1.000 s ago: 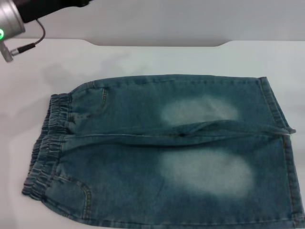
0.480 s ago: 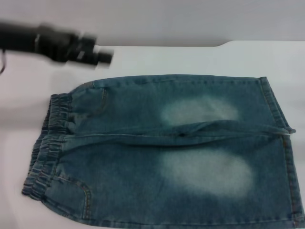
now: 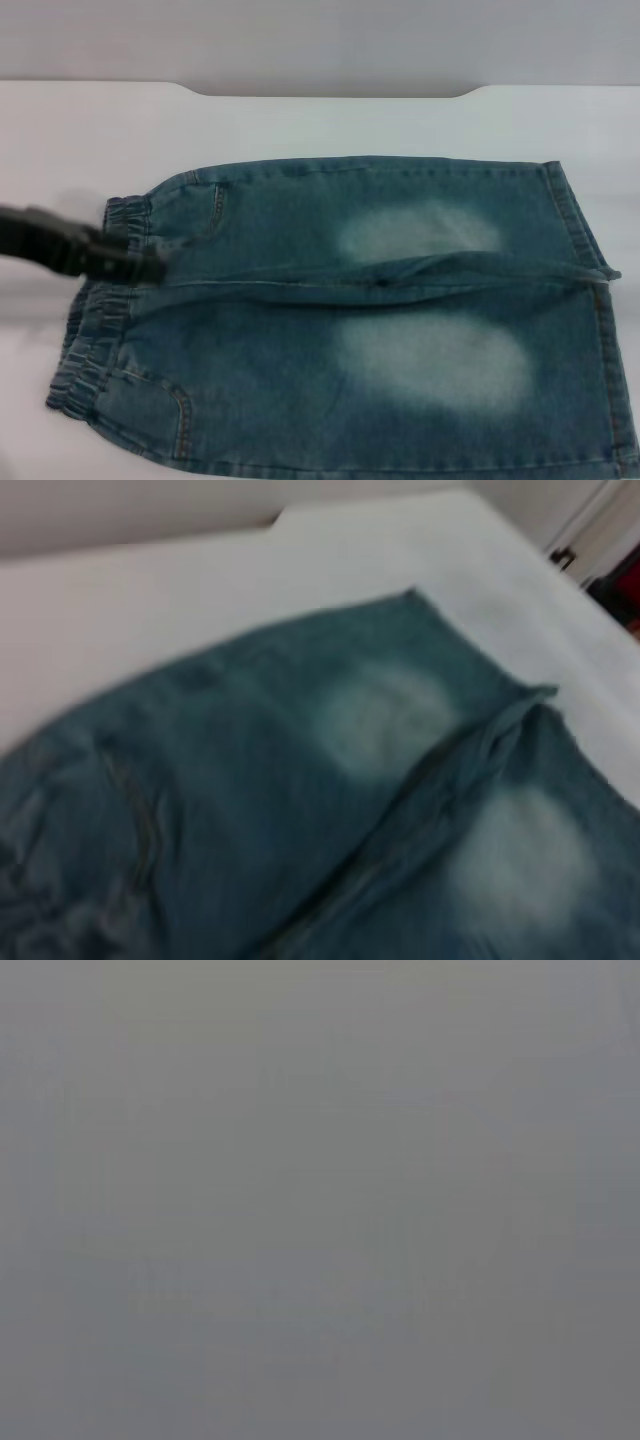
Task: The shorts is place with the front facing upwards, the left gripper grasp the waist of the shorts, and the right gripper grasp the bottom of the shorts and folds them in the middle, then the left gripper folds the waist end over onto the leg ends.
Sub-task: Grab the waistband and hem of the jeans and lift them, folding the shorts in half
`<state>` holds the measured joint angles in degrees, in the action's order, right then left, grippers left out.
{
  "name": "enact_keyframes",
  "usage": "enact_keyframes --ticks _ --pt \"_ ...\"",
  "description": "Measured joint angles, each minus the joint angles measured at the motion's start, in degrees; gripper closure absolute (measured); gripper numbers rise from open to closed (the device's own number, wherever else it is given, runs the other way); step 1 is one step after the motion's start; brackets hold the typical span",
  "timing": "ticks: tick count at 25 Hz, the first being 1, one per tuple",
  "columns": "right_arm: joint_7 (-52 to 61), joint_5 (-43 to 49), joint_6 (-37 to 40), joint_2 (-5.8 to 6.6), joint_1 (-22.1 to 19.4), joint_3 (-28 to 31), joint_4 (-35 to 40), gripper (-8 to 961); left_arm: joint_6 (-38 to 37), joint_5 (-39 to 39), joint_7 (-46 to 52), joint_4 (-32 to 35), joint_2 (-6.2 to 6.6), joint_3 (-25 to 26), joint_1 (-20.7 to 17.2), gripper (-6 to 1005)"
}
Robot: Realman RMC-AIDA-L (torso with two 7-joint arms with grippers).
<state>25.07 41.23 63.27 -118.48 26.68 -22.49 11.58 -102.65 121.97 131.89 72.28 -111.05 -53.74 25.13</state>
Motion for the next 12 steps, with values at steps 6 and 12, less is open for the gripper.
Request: enact_keyframes --ticks 6,12 --pt "-0.1 0.0 -1.2 0.37 1.2 0.0 0.3 519 -2.2 2.1 0.3 -0.1 -0.07 0.9 -2.0 199" --pt "-0.2 0.0 -1.4 0.65 1.8 0.0 0.4 518 -3.9 5.6 0.0 -2.4 0.41 5.4 -2.9 203"
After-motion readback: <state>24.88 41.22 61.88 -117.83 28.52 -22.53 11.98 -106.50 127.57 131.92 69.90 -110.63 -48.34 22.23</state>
